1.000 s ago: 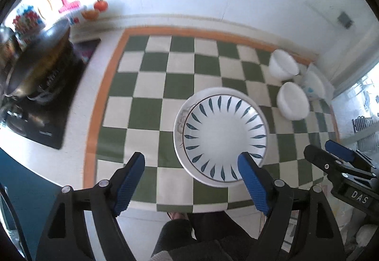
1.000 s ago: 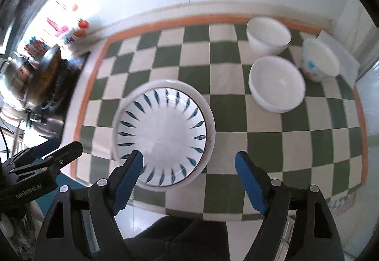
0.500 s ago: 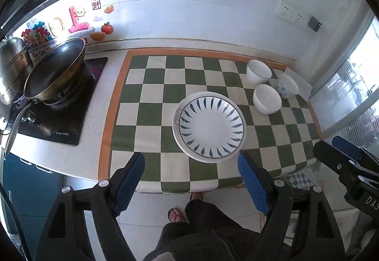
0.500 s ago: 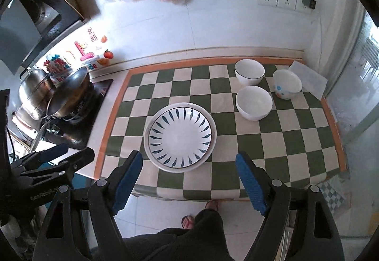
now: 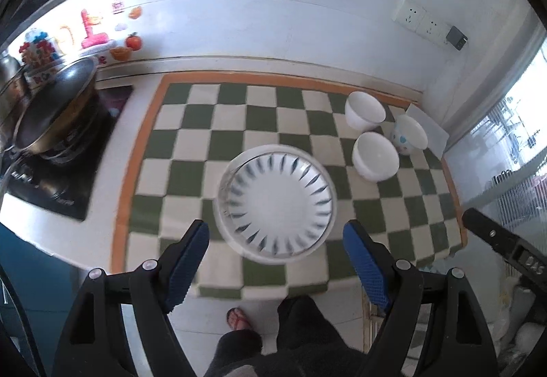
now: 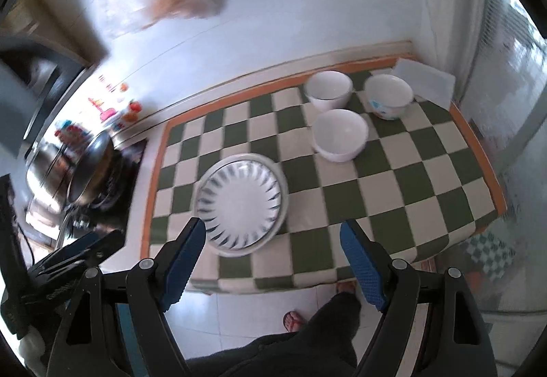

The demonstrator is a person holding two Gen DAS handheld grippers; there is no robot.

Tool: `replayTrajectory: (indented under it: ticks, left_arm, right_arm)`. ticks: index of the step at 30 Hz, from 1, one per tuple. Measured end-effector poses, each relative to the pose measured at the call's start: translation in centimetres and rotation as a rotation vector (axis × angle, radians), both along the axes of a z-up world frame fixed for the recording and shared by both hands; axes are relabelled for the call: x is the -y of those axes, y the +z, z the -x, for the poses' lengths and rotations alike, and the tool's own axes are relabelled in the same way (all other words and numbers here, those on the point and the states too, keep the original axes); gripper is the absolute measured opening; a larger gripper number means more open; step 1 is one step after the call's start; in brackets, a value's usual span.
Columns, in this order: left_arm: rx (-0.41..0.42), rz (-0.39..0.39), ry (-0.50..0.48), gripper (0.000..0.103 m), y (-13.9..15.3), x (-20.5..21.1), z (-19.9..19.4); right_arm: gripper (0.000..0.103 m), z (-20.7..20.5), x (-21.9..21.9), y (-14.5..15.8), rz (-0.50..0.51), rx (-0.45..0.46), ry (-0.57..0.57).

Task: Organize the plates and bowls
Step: 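Move both tools to the white bowl with red print and grip its rim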

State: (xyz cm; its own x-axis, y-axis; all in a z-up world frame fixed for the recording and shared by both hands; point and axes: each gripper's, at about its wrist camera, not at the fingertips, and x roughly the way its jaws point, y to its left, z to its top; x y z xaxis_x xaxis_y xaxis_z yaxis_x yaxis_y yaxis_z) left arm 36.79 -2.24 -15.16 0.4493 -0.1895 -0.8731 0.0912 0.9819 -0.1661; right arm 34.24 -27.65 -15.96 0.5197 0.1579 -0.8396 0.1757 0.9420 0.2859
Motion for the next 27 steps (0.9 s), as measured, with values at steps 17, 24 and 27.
replayTrajectory:
  ticks: [17, 24, 27]
  left_arm:
    - [-0.371, 0.011, -0.009, 0.078, -15.6, 17.2, -19.6]
    - [-0.449, 0.004, -0.027, 0.063, -19.8, 19.7, -22.2]
    - [-0.483, 0.018, -0.048, 0.035, -20.8, 20.4, -22.9]
  right_arm:
    - [0.076, -20.8, 18.1, -17.9, -0.124, -0.312, 0.025]
    - [0.059, -25.8, 18.2, -23.4, -0.145, -0.401, 0.116]
    - [0.047, -26.7, 17.9, -24.5, -0.167, -0.414, 0.136]
